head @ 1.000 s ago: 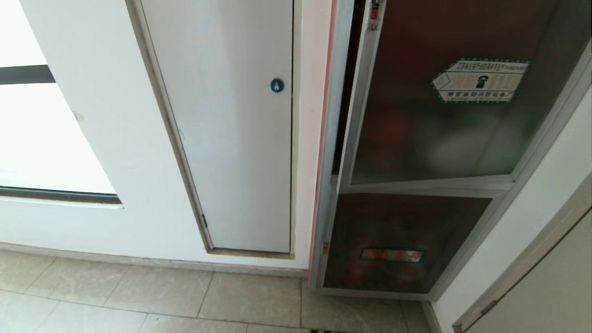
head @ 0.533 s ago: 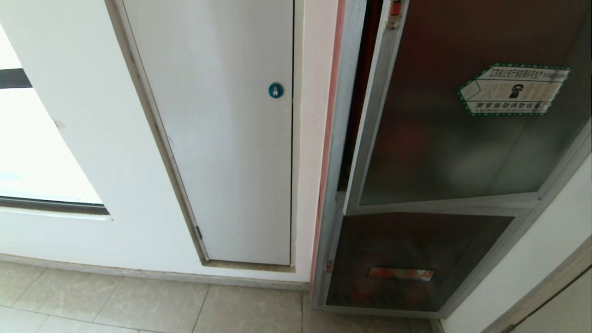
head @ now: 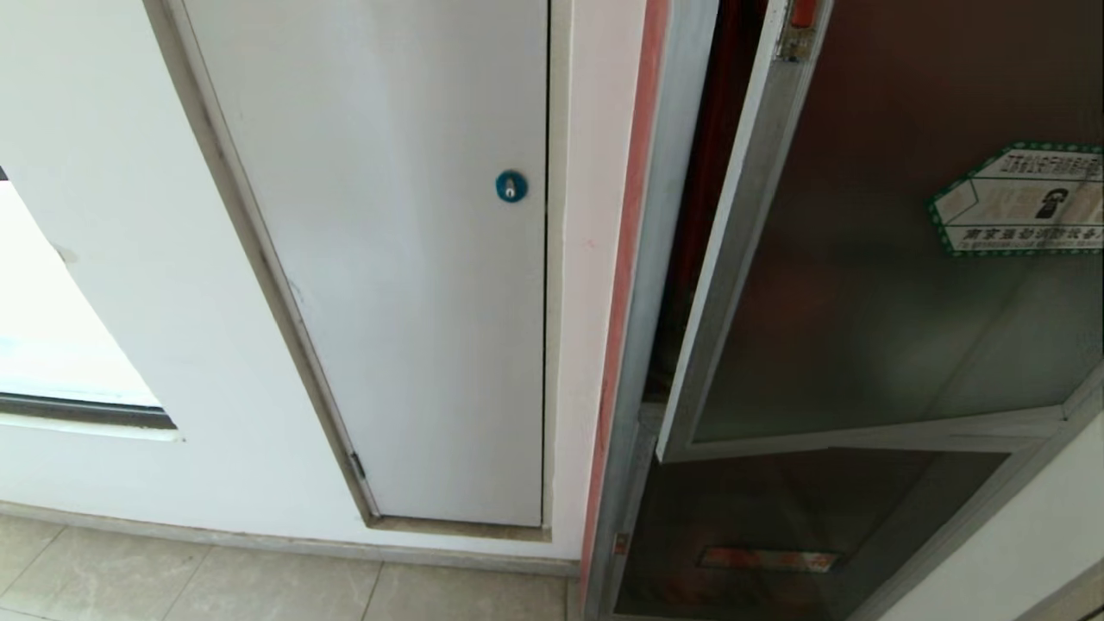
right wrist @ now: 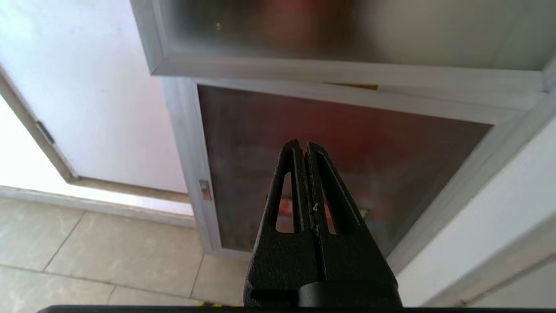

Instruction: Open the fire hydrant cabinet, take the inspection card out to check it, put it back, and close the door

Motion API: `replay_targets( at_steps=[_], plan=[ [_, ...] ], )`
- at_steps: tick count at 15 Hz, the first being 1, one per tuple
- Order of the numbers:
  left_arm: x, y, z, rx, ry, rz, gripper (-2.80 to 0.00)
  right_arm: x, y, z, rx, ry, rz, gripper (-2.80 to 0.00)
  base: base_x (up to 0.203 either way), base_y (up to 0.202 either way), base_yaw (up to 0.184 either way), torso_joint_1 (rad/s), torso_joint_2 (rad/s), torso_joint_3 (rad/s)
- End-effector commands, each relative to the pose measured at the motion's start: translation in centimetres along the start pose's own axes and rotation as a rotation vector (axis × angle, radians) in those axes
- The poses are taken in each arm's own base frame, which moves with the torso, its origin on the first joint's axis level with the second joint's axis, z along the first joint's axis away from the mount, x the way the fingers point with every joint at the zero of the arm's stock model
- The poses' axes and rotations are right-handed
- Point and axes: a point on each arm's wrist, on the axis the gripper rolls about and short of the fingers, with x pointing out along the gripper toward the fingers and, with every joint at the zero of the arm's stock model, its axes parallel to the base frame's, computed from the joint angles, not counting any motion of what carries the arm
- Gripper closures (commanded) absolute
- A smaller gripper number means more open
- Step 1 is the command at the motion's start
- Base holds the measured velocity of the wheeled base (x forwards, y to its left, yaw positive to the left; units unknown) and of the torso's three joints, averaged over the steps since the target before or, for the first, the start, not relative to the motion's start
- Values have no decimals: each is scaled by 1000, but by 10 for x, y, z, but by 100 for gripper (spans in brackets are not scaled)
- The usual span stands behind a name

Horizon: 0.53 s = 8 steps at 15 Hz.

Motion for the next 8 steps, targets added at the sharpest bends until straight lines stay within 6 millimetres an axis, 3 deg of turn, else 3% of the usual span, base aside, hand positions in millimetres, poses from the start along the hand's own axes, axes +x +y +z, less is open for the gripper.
replay_targets(
  at_steps=[1, 4, 8],
  plan=[
    [1, 0, -5, 0, 17, 2, 0, 0, 0, 0, 4, 0, 1, 0, 200, 0, -2, 5, 9, 1],
    [1, 0, -5, -1, 16, 1, 0, 0, 0, 0, 7, 0, -1, 0, 185, 0, -1, 4, 2, 2],
    [1, 0, -5, -1, 17, 2, 0, 0, 0, 0, 7, 0, -1, 0, 20, 0, 2, 3, 3, -2]
  ],
)
